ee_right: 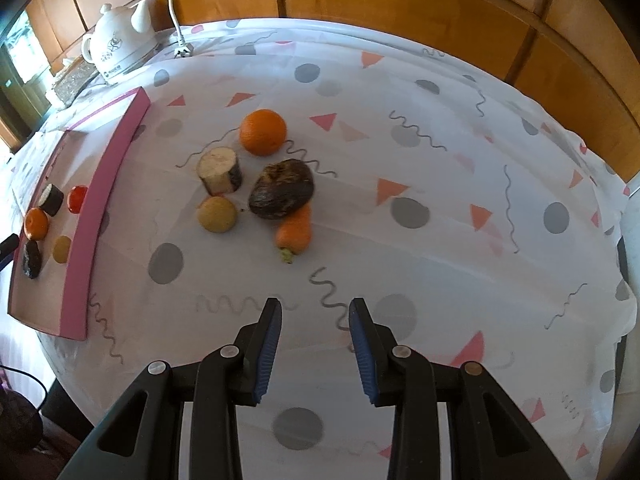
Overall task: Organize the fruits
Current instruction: 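Move the right tool over the cluster toward the orange carrot, then grasp the orange carrot with the right tool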
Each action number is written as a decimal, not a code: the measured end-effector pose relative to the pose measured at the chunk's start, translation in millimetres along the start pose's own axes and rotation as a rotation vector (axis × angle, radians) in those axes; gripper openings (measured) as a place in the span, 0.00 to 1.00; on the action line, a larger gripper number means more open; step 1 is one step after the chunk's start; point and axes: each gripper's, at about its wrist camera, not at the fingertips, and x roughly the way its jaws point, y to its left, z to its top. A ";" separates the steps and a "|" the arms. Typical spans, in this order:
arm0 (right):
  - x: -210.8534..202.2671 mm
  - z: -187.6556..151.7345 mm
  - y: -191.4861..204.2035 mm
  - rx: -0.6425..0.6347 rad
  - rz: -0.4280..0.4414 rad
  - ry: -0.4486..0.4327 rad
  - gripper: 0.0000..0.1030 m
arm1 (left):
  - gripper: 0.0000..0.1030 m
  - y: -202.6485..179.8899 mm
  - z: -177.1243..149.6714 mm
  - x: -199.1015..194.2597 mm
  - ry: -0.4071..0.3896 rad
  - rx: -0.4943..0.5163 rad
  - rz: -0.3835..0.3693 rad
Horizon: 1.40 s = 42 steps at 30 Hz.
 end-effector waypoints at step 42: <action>12.3 -16.5 29.9 0.057 0.011 -0.075 0.21 | 0.67 17.2 -4.2 -13.5 -0.045 -0.040 0.031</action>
